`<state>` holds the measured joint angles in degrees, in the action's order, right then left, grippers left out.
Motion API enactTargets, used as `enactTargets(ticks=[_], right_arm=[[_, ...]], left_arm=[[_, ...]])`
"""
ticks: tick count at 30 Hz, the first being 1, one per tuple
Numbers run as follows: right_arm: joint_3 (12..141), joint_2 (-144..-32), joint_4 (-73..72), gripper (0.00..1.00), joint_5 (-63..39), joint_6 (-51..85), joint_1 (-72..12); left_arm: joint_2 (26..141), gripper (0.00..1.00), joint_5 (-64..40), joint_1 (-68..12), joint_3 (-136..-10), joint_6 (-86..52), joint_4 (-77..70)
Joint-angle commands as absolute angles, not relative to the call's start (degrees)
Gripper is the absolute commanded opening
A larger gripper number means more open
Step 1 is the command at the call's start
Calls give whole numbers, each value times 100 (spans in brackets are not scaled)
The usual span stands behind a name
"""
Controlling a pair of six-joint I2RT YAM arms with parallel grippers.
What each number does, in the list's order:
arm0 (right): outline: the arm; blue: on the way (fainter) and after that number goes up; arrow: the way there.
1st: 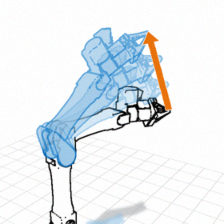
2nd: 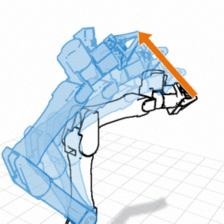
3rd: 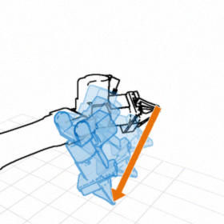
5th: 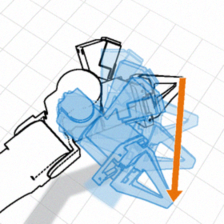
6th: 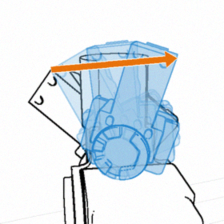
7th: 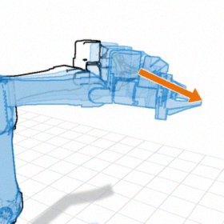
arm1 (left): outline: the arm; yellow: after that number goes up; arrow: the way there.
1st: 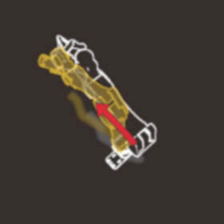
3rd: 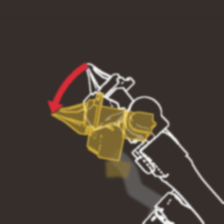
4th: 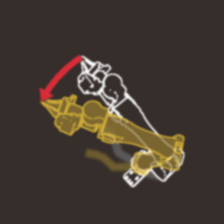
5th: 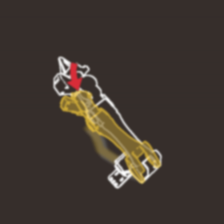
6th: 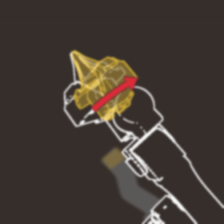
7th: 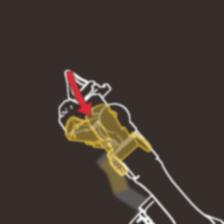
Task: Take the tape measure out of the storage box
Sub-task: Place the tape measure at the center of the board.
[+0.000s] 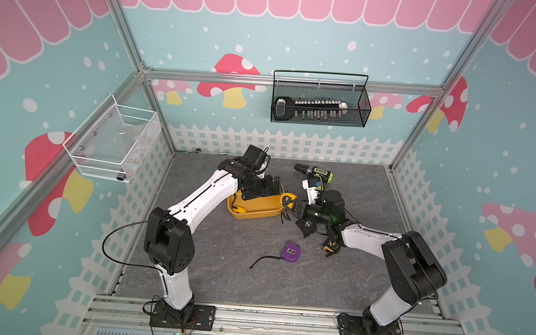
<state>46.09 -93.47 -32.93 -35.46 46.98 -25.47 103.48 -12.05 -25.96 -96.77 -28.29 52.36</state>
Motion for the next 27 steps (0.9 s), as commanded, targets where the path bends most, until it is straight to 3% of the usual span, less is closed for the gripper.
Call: enactTargets(ticks=[1, 5, 10, 21, 24, 27], right_arm=[[4496, -8697, -1627, 18, -4251, 4148, -2265], [4304, -8125, 379, 18, -4135, 3249, -2143], [3534, -7950, 471, 19, -4093, 3471, -1899], [3430, -8545, 685, 22, -3913, 3242, -1898], [3533, -8620, 824, 31, -3831, 3145, -1898], [3682, -8492, 1107, 59, -3599, 2997, -1898]], left_arm=[[10408, 99, 24, -2562, -9686, -1988, 6047], [10617, 99, 233, -2459, -9301, -1822, 6092], [10969, 99, 389, -2373, -9273, -1767, 6087], [11422, 99, 59, -2039, -9328, -1811, 6088], [11528, 99, -82, -2021, -9345, -1811, 6094], [11631, 99, -161, -2021, -9365, -1798, 6091]])
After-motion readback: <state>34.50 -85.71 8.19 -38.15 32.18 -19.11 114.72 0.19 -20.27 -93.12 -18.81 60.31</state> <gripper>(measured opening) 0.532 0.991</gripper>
